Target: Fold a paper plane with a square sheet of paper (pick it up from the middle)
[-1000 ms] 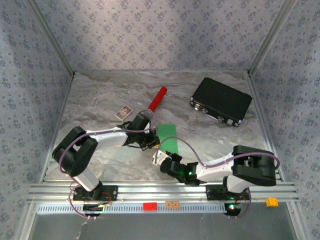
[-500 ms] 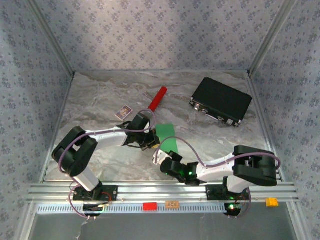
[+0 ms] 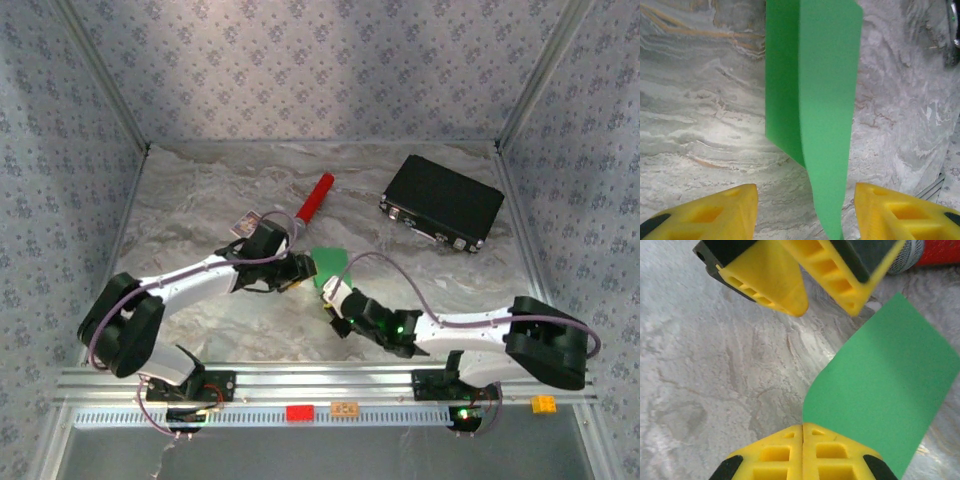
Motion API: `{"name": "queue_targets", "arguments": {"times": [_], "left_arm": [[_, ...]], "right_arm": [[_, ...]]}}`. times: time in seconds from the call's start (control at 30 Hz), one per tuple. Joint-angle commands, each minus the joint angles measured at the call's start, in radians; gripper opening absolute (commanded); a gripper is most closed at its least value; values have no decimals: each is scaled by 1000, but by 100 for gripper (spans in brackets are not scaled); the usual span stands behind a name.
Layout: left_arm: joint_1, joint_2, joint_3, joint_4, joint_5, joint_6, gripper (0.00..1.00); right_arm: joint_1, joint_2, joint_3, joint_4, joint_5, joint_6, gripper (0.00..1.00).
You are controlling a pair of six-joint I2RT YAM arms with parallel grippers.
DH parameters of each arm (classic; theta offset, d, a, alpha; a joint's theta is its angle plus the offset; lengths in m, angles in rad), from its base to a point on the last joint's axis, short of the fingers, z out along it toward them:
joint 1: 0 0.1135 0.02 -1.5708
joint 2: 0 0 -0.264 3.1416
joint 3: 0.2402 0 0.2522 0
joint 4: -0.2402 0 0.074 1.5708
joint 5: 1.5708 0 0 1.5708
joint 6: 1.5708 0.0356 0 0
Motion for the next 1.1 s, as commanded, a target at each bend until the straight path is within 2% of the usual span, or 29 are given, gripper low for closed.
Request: {"name": "queue_targets", "arguments": {"times": [0.0, 0.13, 0.27, 0.5, 0.77, 1.07], "left_arm": [[4, -40, 6, -46, -38, 35, 53], [6, -61, 9, -48, -46, 46, 53], [6, -68, 15, -50, -48, 58, 52], [6, -53, 30, -53, -37, 79, 44], [7, 7, 67, -40, 13, 119, 34], [2, 184, 194, -64, 70, 207, 23]], "right_arm": [[-77, -41, -22, -12, -294, 121, 0], [-171, -45, -4, -32, -475, 213, 0], [-213, -27, 18, -31, -601, 256, 0], [-230, 15, 26, -6, -715, 274, 0], [-243, 60, 37, 18, -731, 298, 0], [-252, 104, 59, 37, -710, 330, 0]]}}
